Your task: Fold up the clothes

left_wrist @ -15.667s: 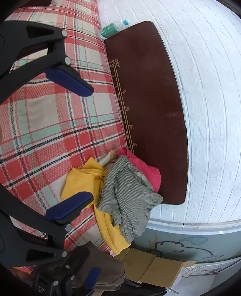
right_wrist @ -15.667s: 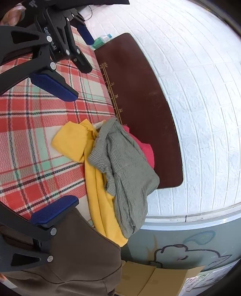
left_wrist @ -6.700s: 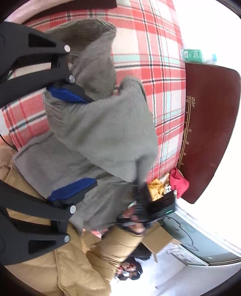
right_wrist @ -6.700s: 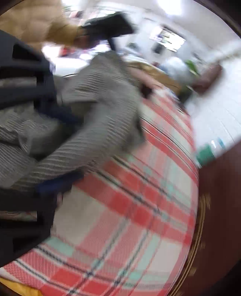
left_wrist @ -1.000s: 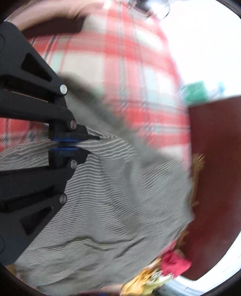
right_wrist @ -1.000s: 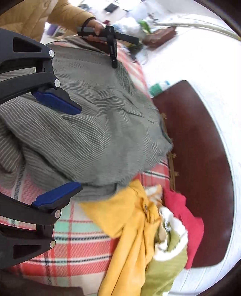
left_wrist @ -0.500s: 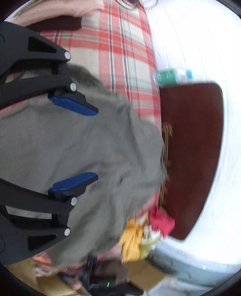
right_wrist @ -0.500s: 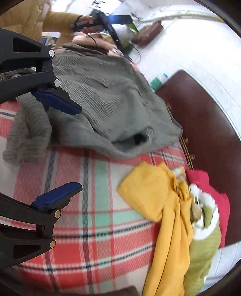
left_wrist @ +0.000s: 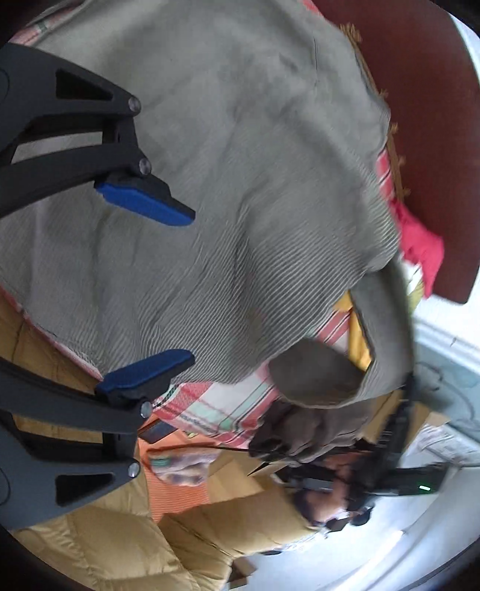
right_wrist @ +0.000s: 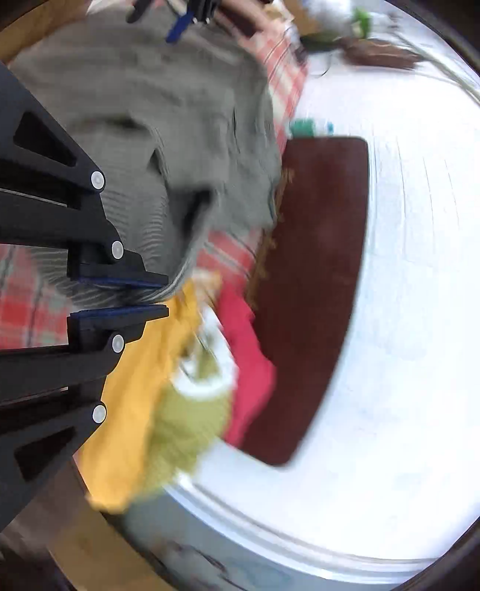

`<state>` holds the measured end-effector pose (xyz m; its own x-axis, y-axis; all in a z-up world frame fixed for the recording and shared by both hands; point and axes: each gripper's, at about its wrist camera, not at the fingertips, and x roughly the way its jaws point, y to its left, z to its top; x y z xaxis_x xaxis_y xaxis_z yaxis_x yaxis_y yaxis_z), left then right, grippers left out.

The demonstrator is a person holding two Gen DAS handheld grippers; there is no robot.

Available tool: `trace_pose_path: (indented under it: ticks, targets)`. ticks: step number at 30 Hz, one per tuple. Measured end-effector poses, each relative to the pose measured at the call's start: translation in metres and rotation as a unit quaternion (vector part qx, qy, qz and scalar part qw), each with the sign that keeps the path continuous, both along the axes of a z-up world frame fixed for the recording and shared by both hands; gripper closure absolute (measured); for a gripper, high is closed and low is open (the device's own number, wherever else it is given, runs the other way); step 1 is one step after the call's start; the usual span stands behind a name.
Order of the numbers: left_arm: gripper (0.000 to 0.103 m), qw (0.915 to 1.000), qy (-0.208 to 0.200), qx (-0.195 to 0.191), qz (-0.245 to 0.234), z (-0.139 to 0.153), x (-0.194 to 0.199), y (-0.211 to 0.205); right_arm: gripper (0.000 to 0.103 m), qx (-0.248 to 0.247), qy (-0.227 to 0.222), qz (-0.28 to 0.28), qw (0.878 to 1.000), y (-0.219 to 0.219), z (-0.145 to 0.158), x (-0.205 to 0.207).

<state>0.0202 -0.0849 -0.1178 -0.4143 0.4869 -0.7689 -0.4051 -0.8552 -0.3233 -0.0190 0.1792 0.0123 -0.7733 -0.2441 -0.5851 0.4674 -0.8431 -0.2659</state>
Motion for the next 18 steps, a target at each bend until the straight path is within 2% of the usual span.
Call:
trace_pose_path:
  ticks: [2, 5, 7, 9, 10, 11, 13, 15, 16, 18]
  targets:
    - [0.032, 0.9995, -0.018, -0.015, -0.019, -0.013, -0.008, 0.018, 0.092, 0.019, 0.001, 0.016, 1.0, -0.003, 0.0, 0.005]
    - [0.032, 0.9977, -0.038, -0.039, -0.041, -0.027, -0.016, 0.035, 0.09, 0.066, -0.04, 0.06, 0.995, -0.018, -0.03, 0.015]
    - [0.032, 0.9975, -0.037, -0.045, -0.04, -0.025, -0.018, 0.036, 0.087, 0.07, -0.088, 0.099, 0.989, -0.025, -0.056, 0.025]
    - [0.032, 0.998, -0.03, -0.046, -0.032, -0.018, -0.022, 0.031, 0.074, 0.067, -0.132, 0.127, 0.981, -0.027, -0.081, 0.035]
    - [0.032, 0.9983, -0.024, -0.046, -0.025, -0.014, -0.025, 0.027, 0.069, 0.059, -0.14, 0.122, 0.981, -0.023, -0.088, 0.037]
    - [0.032, 0.9988, -0.018, -0.043, -0.017, -0.009, -0.027, 0.023, 0.061, 0.046, -0.143, 0.108, 0.983, -0.017, -0.091, 0.035]
    - [0.032, 0.9993, -0.005, -0.036, 0.0, -0.001, -0.032, 0.014, 0.054, 0.003, -0.139, 0.06, 0.988, 0.004, -0.089, 0.025]
    - [0.032, 0.9994, 0.007, -0.028, 0.017, 0.008, -0.038, 0.006, 0.016, -0.043, -0.133, 0.003, 0.99, 0.03, -0.086, 0.008]
    - [0.032, 0.9995, 0.01, -0.023, 0.022, 0.011, -0.04, 0.002, 0.014, -0.065, -0.13, -0.025, 0.989, 0.043, -0.085, 0.0]
    - [0.032, 0.9992, 0.016, -0.013, 0.035, 0.019, -0.047, -0.003, 0.014, -0.09, -0.168, -0.048, 0.981, 0.055, -0.094, -0.025]
